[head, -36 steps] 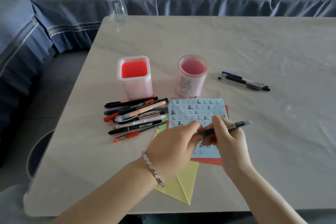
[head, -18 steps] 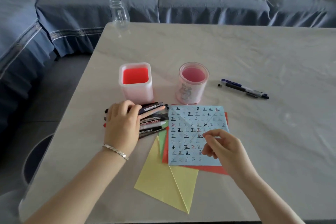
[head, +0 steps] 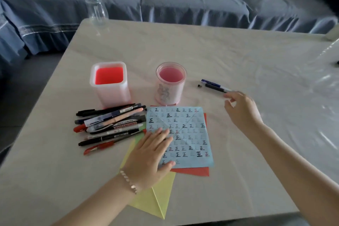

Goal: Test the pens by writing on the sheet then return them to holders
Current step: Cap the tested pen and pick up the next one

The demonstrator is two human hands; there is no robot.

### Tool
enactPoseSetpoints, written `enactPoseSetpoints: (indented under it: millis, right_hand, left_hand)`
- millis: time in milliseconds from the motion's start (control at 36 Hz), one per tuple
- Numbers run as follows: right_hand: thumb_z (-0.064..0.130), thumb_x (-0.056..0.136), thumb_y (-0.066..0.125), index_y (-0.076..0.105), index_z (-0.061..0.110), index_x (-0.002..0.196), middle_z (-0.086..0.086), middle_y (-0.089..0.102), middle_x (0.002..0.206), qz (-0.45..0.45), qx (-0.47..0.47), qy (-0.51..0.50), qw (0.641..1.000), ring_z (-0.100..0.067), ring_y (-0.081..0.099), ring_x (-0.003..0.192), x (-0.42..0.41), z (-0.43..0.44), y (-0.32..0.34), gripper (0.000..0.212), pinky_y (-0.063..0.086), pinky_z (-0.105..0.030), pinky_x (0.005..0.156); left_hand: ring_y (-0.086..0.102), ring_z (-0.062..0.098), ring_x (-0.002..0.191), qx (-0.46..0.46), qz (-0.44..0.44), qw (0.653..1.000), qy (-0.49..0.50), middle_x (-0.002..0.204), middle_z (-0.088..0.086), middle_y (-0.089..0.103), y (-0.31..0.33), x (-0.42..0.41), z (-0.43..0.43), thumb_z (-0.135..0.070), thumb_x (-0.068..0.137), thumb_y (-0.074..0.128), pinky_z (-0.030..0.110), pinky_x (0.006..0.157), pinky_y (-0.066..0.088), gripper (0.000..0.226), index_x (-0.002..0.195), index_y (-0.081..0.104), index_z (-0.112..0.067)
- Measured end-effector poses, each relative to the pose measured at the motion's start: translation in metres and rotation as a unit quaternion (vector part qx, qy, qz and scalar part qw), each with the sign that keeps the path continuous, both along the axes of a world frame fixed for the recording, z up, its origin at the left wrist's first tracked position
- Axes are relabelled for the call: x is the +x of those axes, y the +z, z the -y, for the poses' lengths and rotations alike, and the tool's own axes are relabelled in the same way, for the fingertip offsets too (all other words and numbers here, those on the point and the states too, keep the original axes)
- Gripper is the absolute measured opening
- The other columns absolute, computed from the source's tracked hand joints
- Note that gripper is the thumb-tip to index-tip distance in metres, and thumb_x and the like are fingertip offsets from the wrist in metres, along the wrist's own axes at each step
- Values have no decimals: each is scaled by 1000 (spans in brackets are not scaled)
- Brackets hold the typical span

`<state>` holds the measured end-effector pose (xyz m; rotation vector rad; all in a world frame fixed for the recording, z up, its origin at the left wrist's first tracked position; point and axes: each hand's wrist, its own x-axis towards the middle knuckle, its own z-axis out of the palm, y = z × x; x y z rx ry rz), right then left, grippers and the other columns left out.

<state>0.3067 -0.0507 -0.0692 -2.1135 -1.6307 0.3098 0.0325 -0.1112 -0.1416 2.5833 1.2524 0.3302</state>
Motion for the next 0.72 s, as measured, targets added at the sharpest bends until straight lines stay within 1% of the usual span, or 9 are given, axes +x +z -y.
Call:
enactPoseSetpoints:
  millis: [56, 111, 194, 278, 389, 500, 556, 639, 722]
  right_hand:
    - [5, 87, 47, 62, 10, 114, -10, 61, 118, 40, -12, 5, 999, -29, 47, 113, 11, -17, -4, 31, 38, -32, 88]
    - [6, 89, 43, 59, 13, 119, -8, 59, 122, 72, -40, 1, 997, -28, 44, 117, 17, -30, -9, 35, 39, -34, 87]
    - [11, 93, 38, 56, 15, 120, -9, 57, 121, 112, -79, 5, 991, -28, 43, 116, 20, -40, -18, 33, 39, -34, 84]
    - [11, 93, 38, 56, 11, 117, -10, 55, 120, 133, -88, 8, 987, -30, 43, 116, 19, -43, -25, 30, 39, -36, 84]
    - [12, 93, 41, 55, 8, 116, -12, 53, 119, 133, -93, -4, 987, -30, 43, 115, 20, -46, -25, 28, 38, -35, 81]
    - [13, 92, 45, 58, 8, 114, -13, 51, 118, 143, -130, 5, 981, -31, 43, 115, 27, -49, -23, 26, 40, -36, 83]
    - [13, 92, 46, 59, 7, 111, -13, 52, 118, 147, -145, -3, 978, -33, 47, 111, 28, -48, -21, 25, 40, -35, 82]
    - [11, 90, 43, 59, 4, 104, -16, 53, 113, 160, -163, 8, 974, -36, 53, 97, 25, -44, -19, 22, 41, -34, 76]
    - [12, 87, 45, 54, 4, 85, -18, 54, 100, 114, -121, 17, 986, -32, 50, 80, 17, -32, -13, 12, 37, -32, 65]
  left_hand:
    - [24, 13, 135, -5, -4, 1000, 0, 143, 0, 42, -1, -1, 0, -53, 84, 41, 31, 111, 12, 60, 130, 51, -16]
    - [24, 12, 135, -7, 0, 1000, 5, 143, -1, 41, -1, -1, 0, -54, 83, 42, 30, 111, 11, 59, 129, 52, -17]
    - [24, 11, 135, -9, 2, 1000, 11, 143, -2, 41, -1, 0, 0, -54, 83, 42, 30, 111, 10, 60, 129, 52, -18]
    - [24, 11, 135, -9, 9, 1000, 13, 142, -2, 42, 0, 0, 1, -54, 82, 43, 29, 111, 9, 60, 130, 51, -18]
    - [26, 12, 134, -10, 17, 1000, 13, 141, -1, 43, 0, 1, 0, -54, 82, 43, 28, 111, 9, 60, 129, 52, -18]
    - [27, 13, 133, -12, 25, 1000, 15, 140, 0, 45, 0, 1, 1, -54, 82, 43, 30, 110, 11, 59, 128, 51, -18]
    - [28, 13, 133, -11, 28, 999, 16, 140, 0, 45, 0, 1, 2, -54, 82, 43, 30, 111, 11, 59, 128, 50, -18]
    - [28, 13, 133, -13, 28, 999, 16, 140, 0, 45, 0, 2, 2, -54, 81, 43, 31, 111, 12, 59, 128, 50, -18]
    - [27, 13, 134, -14, 31, 999, 15, 140, 1, 45, 0, 2, 1, -54, 81, 43, 31, 110, 12, 60, 128, 51, -17]
